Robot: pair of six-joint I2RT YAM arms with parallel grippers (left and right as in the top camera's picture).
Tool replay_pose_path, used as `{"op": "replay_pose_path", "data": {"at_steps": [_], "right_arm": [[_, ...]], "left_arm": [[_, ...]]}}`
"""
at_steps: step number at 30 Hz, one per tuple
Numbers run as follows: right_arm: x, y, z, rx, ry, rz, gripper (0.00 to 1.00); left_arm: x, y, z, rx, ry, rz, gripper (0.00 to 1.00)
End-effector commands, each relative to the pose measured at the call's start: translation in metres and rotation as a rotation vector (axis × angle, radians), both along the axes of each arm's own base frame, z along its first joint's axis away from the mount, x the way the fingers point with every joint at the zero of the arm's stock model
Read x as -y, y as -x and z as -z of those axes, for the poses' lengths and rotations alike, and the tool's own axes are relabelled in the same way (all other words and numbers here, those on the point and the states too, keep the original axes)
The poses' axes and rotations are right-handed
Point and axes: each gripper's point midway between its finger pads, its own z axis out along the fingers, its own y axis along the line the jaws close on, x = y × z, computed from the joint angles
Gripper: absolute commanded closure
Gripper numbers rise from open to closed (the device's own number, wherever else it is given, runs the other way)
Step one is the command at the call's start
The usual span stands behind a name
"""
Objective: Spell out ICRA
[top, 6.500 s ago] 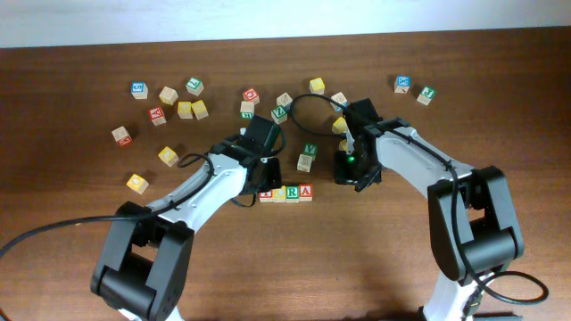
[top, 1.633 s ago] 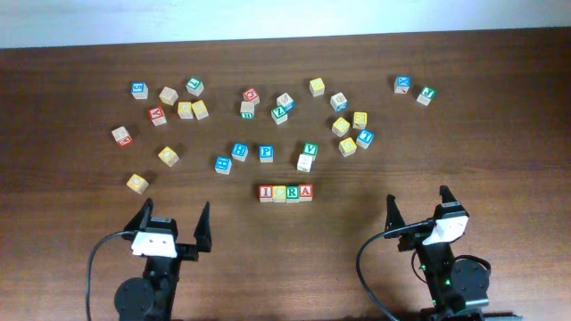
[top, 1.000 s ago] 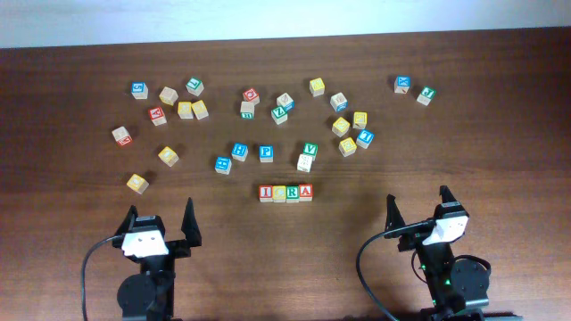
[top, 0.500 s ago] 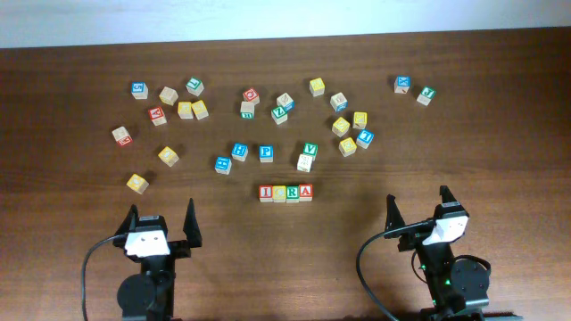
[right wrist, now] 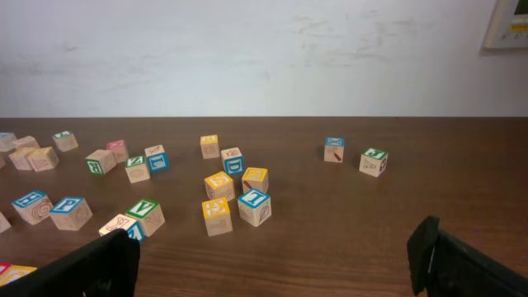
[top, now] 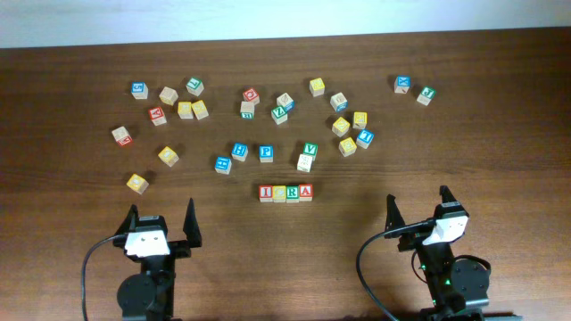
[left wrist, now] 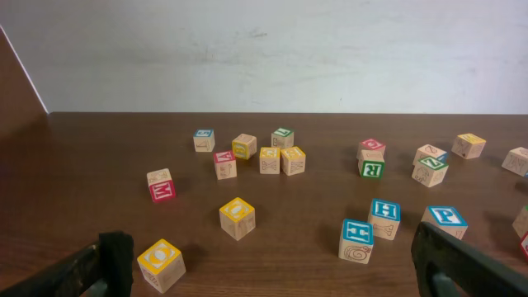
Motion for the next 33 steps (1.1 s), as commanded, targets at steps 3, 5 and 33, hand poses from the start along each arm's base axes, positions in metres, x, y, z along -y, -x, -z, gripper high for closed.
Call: {"op": "replay_pose_path", "data": {"at_steps": [3,5,33], "right_arm": [[0.0032,-0.0001,0.0020,-0.002,0.002,0.016,0.02],[0.0033,-0.0001,0.0019,-0.002,0.002,0.016,0.01],[0.0051,-0.0002,0.0024,-0.003,0.014,0.026,0.02]], "left_arm": [[-0.0004,0.0003,0.0002,0.005,0.007,-0.001,0.01],[-0.0004,0.0003,0.0002,0.005,0.007,-0.001,0.01],[-0.0004,0.0003,0.0001,0.005,0.007,-0.001,0.01]]}}
